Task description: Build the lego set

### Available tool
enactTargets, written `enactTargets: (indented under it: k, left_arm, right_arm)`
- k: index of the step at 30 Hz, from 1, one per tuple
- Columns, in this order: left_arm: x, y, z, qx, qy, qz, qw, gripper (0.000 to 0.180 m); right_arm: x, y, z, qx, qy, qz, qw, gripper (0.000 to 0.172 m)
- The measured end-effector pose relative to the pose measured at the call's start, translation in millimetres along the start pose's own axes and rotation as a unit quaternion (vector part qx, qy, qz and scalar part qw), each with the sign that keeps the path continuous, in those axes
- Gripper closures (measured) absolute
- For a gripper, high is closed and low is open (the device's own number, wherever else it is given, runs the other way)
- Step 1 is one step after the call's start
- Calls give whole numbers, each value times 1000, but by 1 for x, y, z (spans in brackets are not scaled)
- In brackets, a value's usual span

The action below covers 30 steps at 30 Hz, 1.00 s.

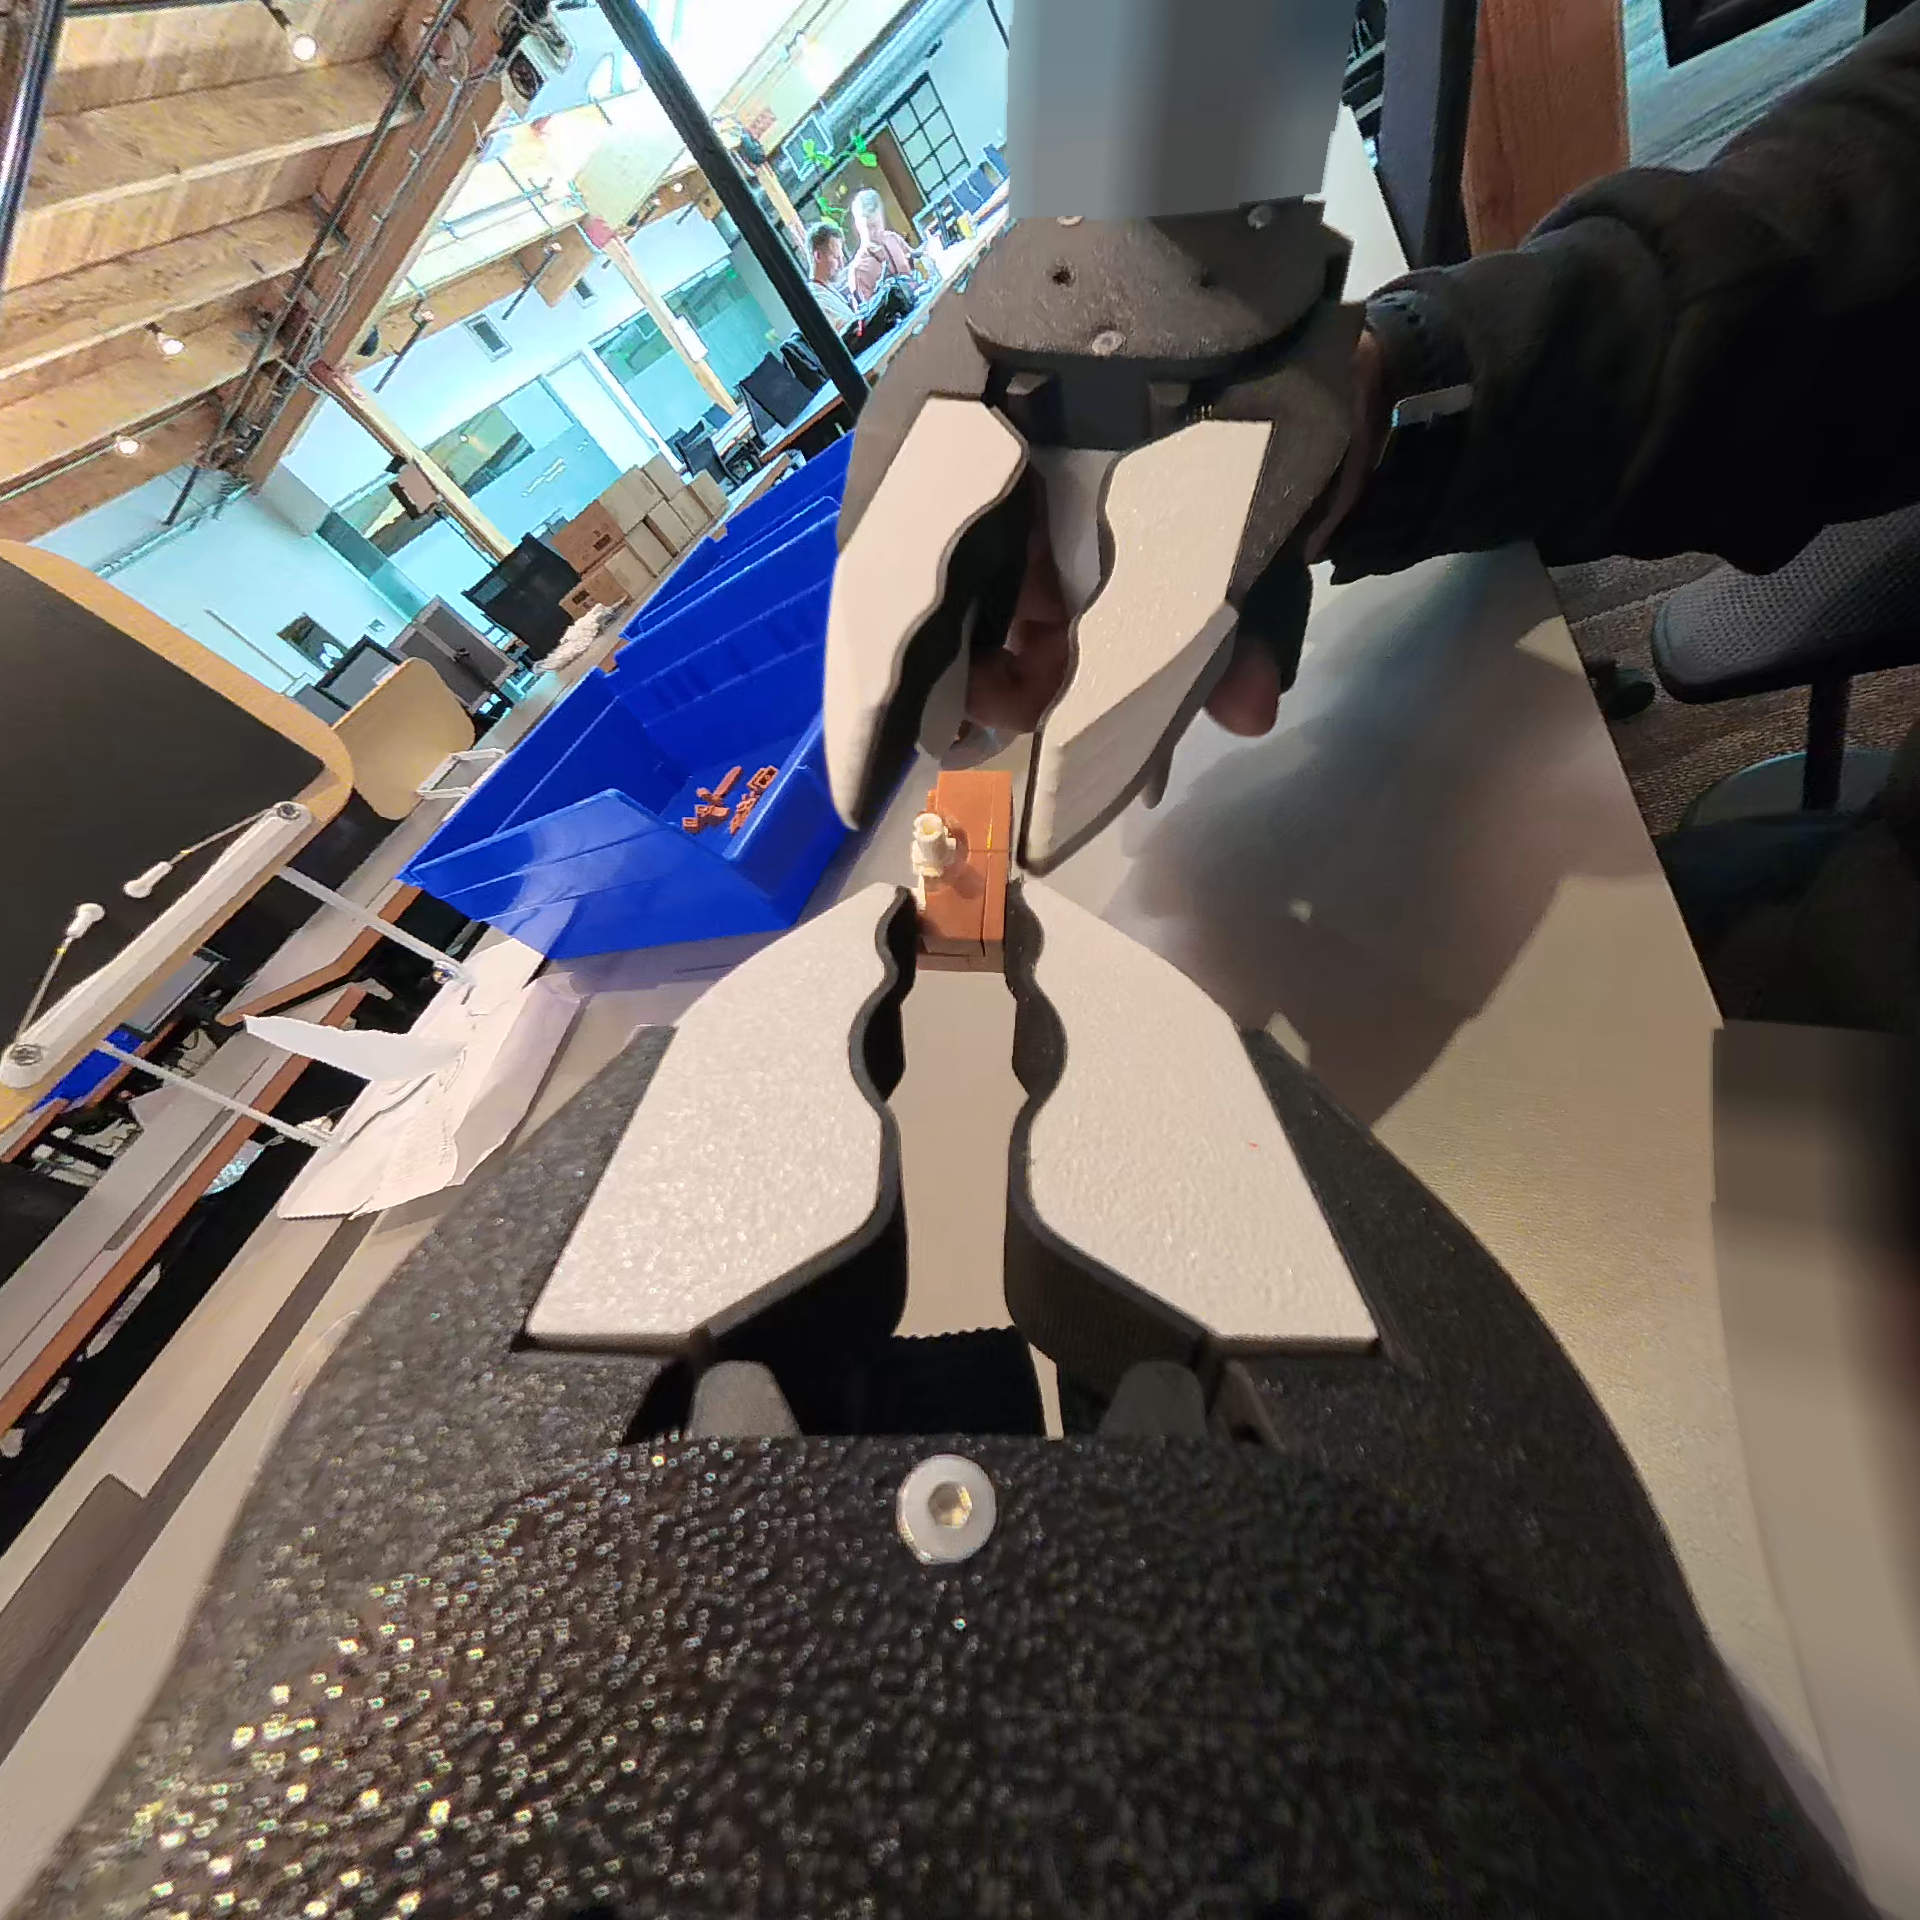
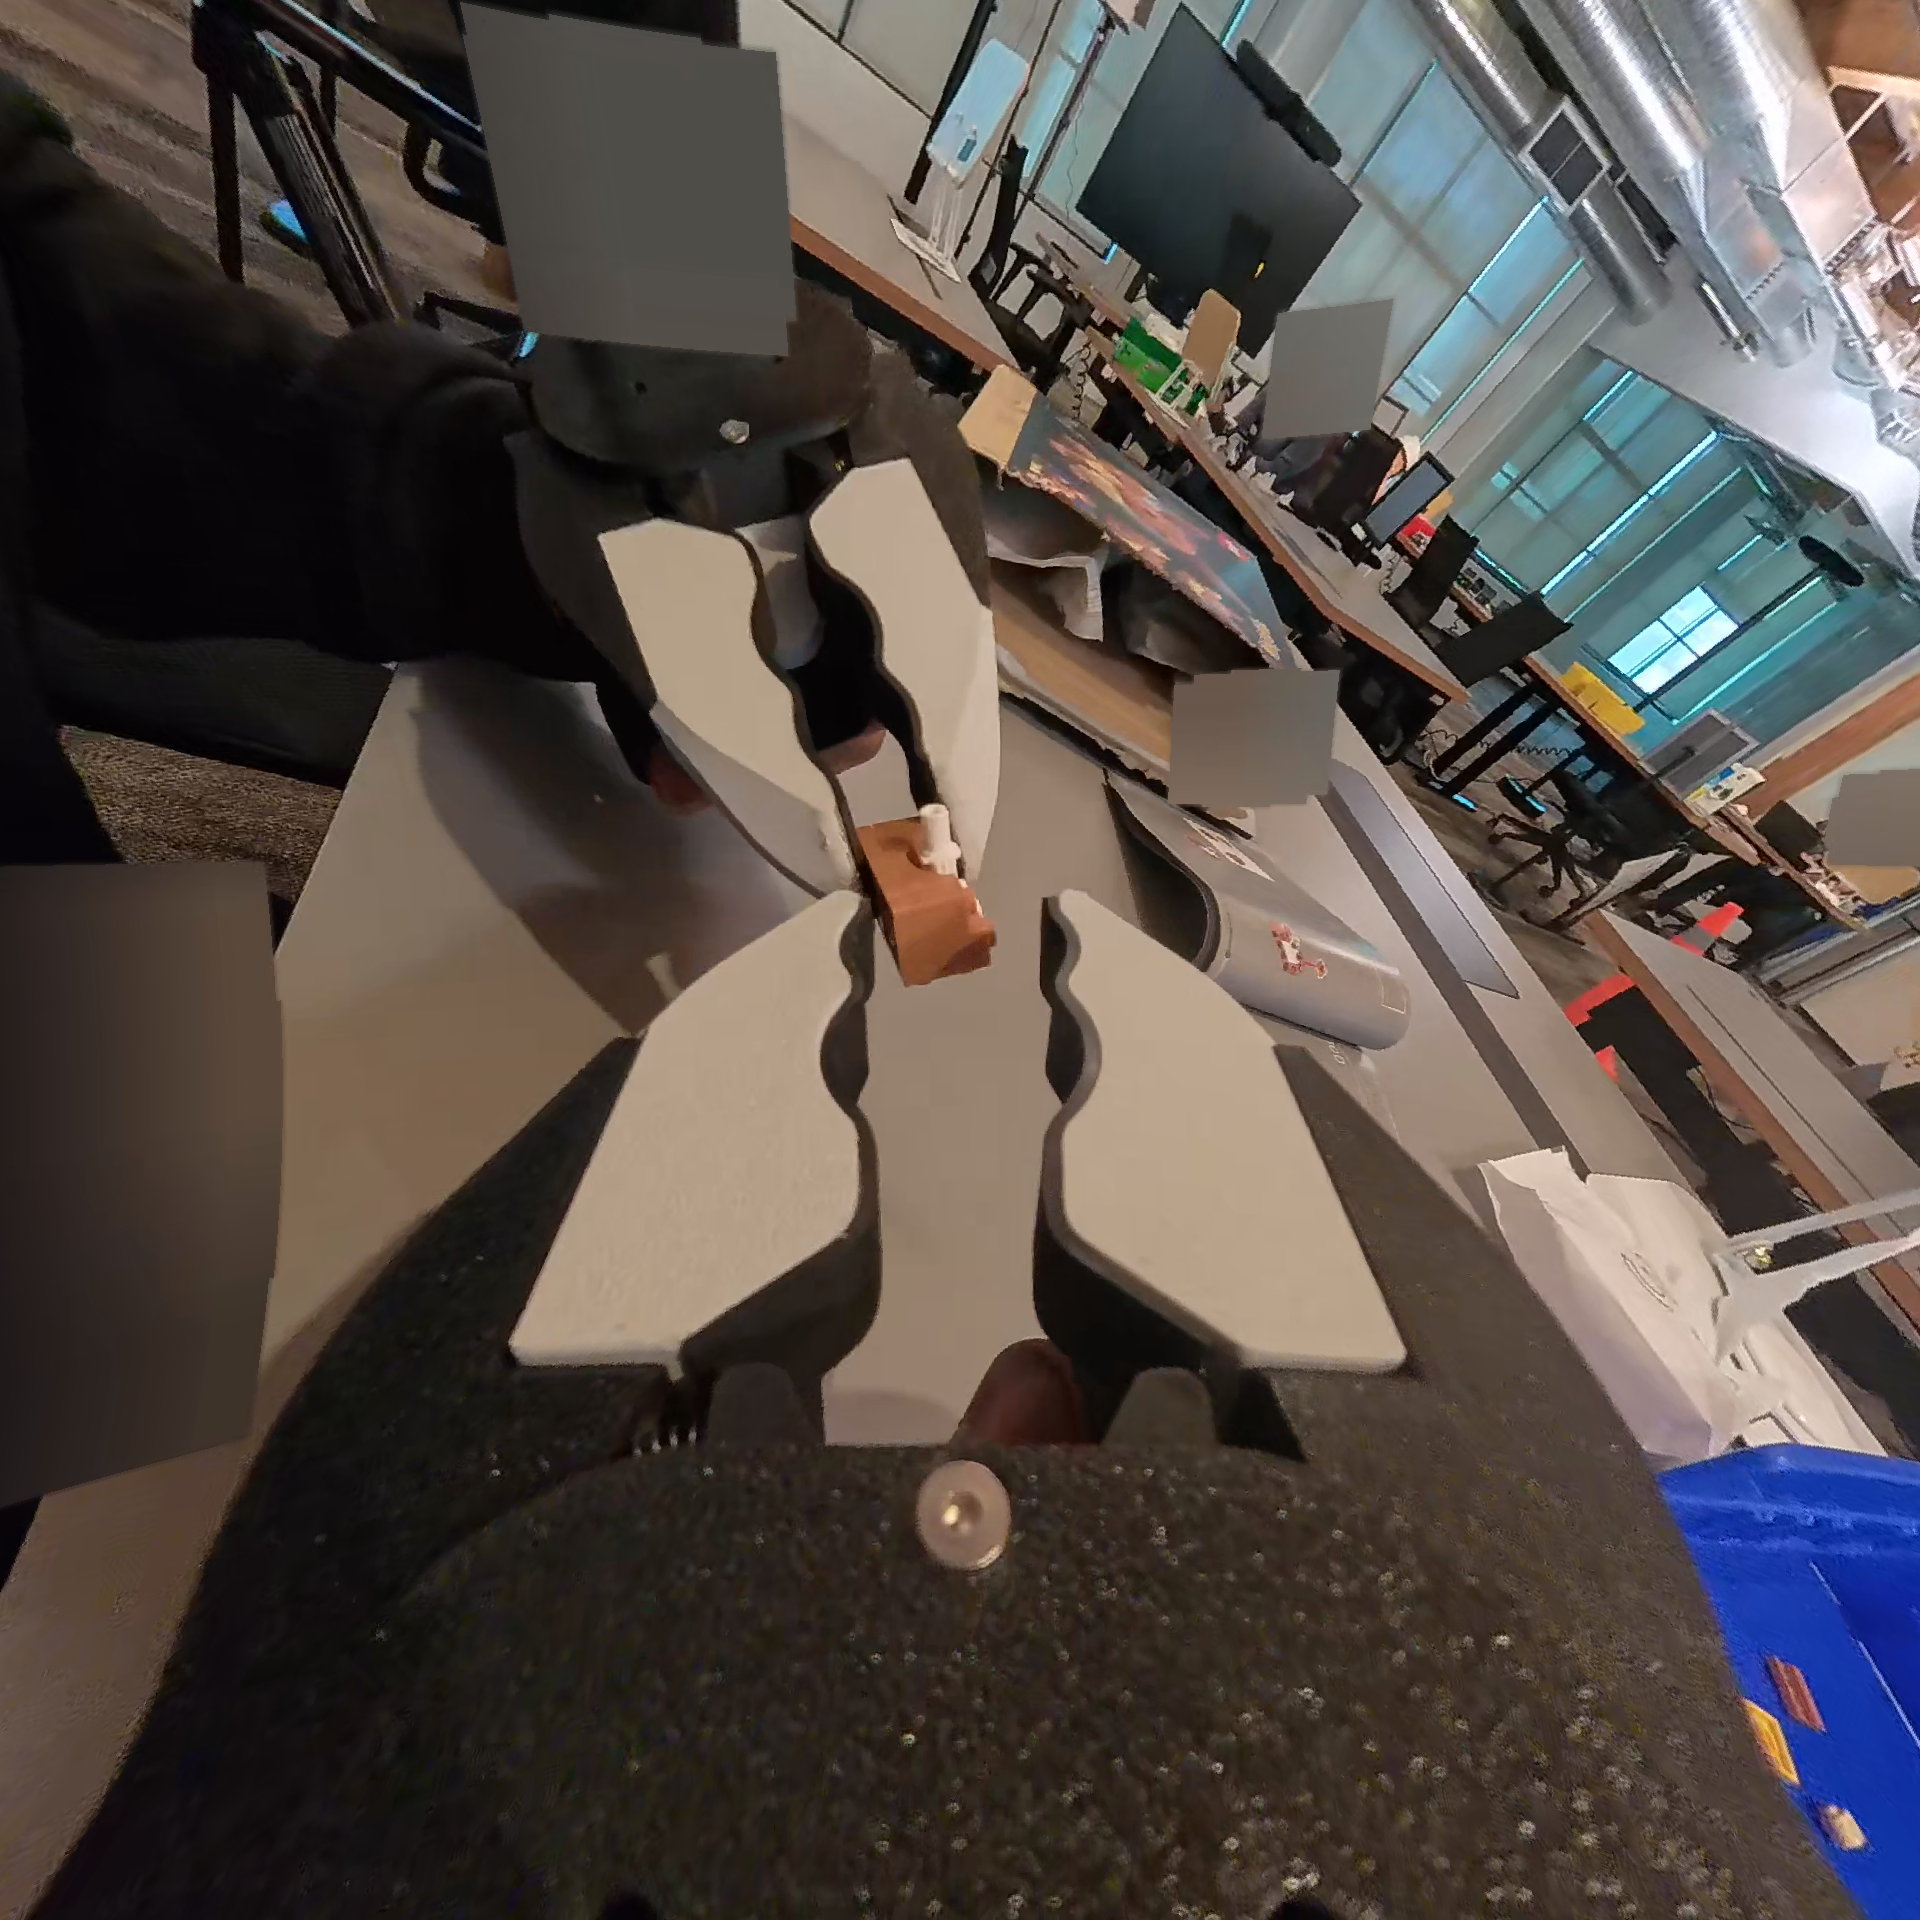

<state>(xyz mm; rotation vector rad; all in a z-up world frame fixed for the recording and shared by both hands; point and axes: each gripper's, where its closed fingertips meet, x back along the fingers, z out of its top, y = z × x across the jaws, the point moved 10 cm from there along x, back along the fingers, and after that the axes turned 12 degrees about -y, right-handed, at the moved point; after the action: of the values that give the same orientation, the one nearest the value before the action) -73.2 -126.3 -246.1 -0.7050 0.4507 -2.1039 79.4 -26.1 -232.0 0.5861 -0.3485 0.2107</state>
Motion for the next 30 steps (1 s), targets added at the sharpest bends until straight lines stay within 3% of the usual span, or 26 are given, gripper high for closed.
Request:
enactTargets:
  k: [9,19,25,30]
  left_arm:
    - [-1,0,1,0,-7,-13,1000,165]
    - [9,-5,-3,68,60,-44,995,155]
    - [8,-3,-1,49,74,-40,995,165]
    - [8,0,0,32,72,-30,996,163]
  right_arm:
    - [-1,-2,-5,4,2,13,1000,152]
    - [8,3,-9,-72,76,28,994,152]
    - [5,0,-8,-72,77,39,994,152]
    - [3,-3,-8,-71,74,44,994,153]
